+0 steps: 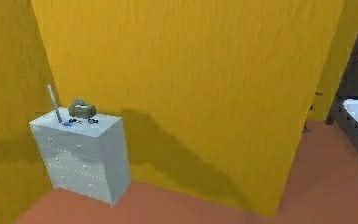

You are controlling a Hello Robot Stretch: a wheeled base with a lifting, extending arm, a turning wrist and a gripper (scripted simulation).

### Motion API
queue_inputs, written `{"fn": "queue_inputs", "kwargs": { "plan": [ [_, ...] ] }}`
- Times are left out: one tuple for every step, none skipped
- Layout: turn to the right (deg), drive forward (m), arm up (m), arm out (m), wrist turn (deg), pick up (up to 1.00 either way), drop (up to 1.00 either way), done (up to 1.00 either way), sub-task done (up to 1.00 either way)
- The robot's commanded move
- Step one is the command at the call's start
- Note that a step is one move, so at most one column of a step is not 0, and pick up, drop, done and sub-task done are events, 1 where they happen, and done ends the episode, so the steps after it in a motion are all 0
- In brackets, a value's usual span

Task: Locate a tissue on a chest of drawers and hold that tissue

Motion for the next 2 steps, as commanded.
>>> {"fn": "queue_inputs", "kwargs": {
  "plan": [
    [-3.0, 0.0, 0.0, 0.0, 0.0, 0.0, 0.0, 0.0, 0.0],
    [0.0, 0.45, 0.0, 0.0, 0.0, 0.0, 0.0, 0.0, 0.0]
  ]
}}
